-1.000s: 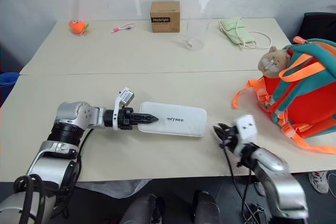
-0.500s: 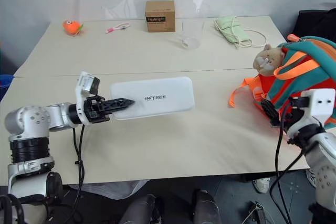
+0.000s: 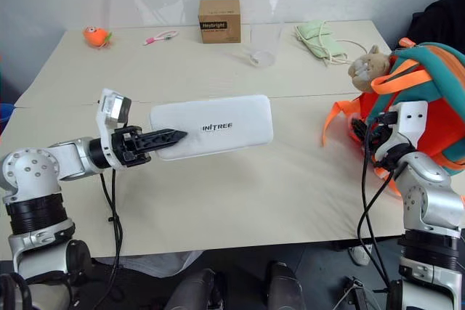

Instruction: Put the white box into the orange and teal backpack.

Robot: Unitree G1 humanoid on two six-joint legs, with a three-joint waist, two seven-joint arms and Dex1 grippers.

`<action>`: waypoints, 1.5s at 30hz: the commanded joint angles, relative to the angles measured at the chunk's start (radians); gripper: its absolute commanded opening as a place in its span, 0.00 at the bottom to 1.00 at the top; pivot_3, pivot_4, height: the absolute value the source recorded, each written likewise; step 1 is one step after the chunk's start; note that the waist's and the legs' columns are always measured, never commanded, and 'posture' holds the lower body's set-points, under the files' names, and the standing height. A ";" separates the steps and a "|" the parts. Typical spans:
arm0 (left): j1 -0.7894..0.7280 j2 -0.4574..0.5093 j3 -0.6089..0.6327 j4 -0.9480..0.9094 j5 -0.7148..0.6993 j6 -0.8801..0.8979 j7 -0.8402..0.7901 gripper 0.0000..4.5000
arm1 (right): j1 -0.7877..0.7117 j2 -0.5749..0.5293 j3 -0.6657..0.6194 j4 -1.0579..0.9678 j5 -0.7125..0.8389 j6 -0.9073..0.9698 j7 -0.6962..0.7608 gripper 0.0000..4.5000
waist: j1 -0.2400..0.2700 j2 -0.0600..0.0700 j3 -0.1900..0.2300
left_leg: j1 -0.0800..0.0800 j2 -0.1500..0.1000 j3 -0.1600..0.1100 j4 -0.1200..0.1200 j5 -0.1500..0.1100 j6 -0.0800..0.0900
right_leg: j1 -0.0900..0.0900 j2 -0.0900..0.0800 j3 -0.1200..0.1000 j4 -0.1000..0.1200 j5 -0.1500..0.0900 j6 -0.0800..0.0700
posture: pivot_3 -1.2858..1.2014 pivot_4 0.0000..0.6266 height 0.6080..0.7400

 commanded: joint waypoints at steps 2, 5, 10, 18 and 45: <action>-0.009 0.021 0.022 -0.020 -0.016 -0.087 0.021 0.28 | -0.001 -0.010 -0.005 -0.016 0.012 -0.055 0.063 0.28 | 0.000 0.000 0.000 | 0.000 0.000 0.000 0.000 0.000 0.000 | 0.000 0.000 0.000 0.000 0.000 0.000 | 0.52 0.24 1.00; -0.026 0.031 0.021 0.002 -0.009 -0.138 0.033 0.28 | 0.017 -0.019 0.019 -0.083 0.096 -0.027 0.206 0.08 | -0.002 0.000 0.000 | 0.000 0.001 0.000 0.000 0.000 -0.001 | 0.000 0.001 0.001 0.001 0.000 0.000 | 0.52 0.24 1.00; -0.058 0.076 -0.009 0.025 -0.021 -0.182 -0.008 0.28 | 0.069 -0.078 0.066 -0.322 0.297 0.123 0.413 0.01 | -0.002 0.000 0.000 | 0.000 0.003 0.000 0.000 0.000 -0.002 | 0.000 0.003 0.000 0.000 0.000 0.000 | 0.52 0.24 1.00; -0.088 0.097 -0.045 0.004 -0.052 -0.278 -0.099 0.28 | 0.253 -0.337 -0.030 -0.658 0.801 0.427 0.689 0.01 | 0.007 -0.001 0.001 | -0.001 0.003 -0.001 -0.002 -0.001 -0.002 | 0.000 0.003 -0.002 -0.005 0.000 -0.001 | 0.52 0.24 1.00; -0.308 0.092 -0.594 0.228 0.422 -0.931 -0.566 0.28 | 0.210 -0.529 0.139 -0.414 0.525 0.332 0.948 0.01 | 0.032 -0.005 0.004 | -0.002 0.002 0.001 0.009 -0.006 0.003 | 0.002 0.001 -0.005 -0.008 0.001 0.000 | 0.52 0.24 1.00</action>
